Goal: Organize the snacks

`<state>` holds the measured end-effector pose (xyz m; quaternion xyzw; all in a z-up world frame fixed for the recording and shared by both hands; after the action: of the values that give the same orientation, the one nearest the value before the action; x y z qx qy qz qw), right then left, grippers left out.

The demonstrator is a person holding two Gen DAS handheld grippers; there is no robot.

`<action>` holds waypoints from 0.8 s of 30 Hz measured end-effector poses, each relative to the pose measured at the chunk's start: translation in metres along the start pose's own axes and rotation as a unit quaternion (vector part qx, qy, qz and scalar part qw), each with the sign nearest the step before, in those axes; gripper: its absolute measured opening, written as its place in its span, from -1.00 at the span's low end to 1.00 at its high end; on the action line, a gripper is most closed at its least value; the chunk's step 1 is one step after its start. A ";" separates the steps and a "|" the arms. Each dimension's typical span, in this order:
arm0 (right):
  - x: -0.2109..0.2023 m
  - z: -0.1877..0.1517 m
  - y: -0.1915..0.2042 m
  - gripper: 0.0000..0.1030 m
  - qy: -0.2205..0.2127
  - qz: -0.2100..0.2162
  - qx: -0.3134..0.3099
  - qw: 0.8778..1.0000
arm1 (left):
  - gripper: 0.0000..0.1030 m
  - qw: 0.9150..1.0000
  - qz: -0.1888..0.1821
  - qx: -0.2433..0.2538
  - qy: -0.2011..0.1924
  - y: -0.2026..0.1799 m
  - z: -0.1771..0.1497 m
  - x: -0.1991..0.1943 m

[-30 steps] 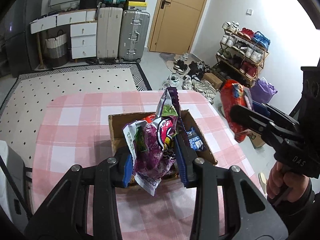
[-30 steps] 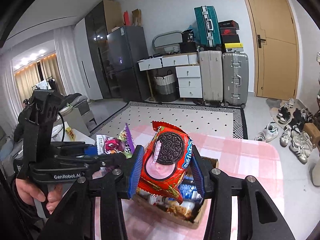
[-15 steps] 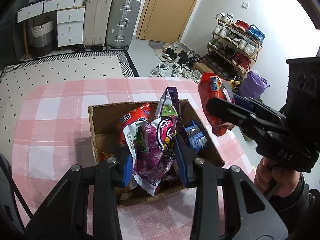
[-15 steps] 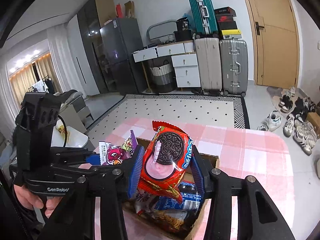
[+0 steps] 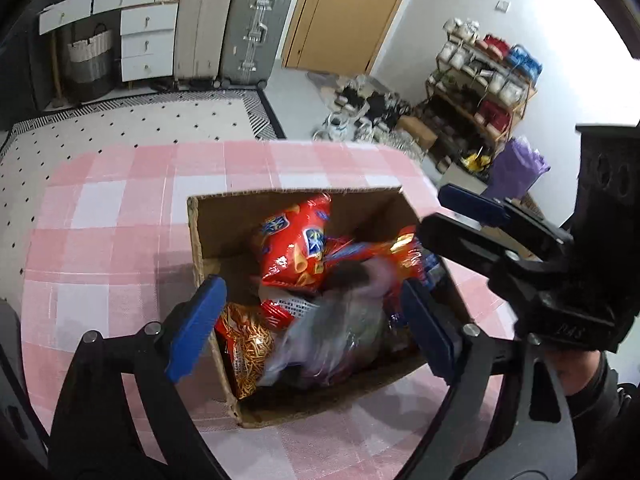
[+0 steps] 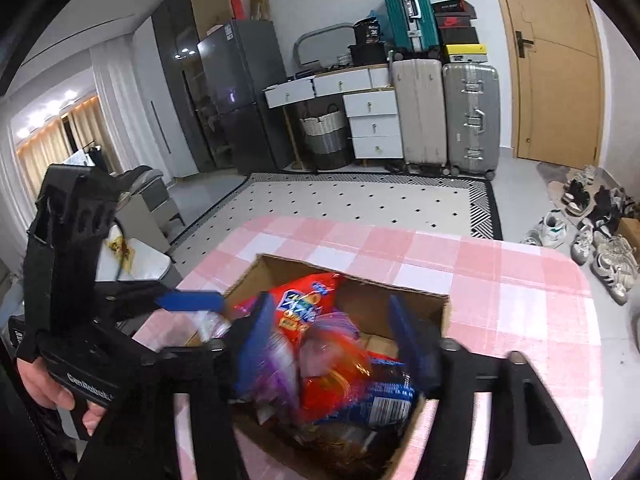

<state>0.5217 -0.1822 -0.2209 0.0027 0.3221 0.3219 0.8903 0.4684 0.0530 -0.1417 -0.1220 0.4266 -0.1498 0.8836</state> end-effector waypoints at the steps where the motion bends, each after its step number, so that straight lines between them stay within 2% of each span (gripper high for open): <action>1: -0.003 0.001 -0.002 0.46 -0.008 0.003 0.005 1.000 | 0.69 1.000 0.001 -0.002 -0.001 0.002 0.000 -0.002; 6: -0.027 0.003 -0.011 0.61 -0.042 -0.001 0.017 0.999 | 0.69 1.000 0.020 0.004 -0.012 0.004 0.000 -0.013; 12: -0.054 0.003 -0.010 0.62 -0.057 -0.012 0.013 0.998 | 0.69 0.999 0.038 0.004 -0.034 -0.002 -0.004 -0.041; 24: -0.115 -0.010 0.001 0.81 -0.098 -0.038 0.008 0.994 | 0.72 0.993 0.085 0.016 -0.082 -0.031 -0.014 -0.106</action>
<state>0.4477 -0.2495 -0.1630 0.0294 0.2358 0.2830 0.9292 0.3898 0.0624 -0.0638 -0.0829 0.3592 -0.0704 0.9269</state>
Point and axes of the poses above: each gripper's, at about its wrist camera, not at the fingertips, and x roughly the way its jaws point, y to its left, z to its top, the point moved 7 cm from there along x, roughly the way its jaws point, and after that the axes turned 2 degrees about -z, right-handed, at the moved point
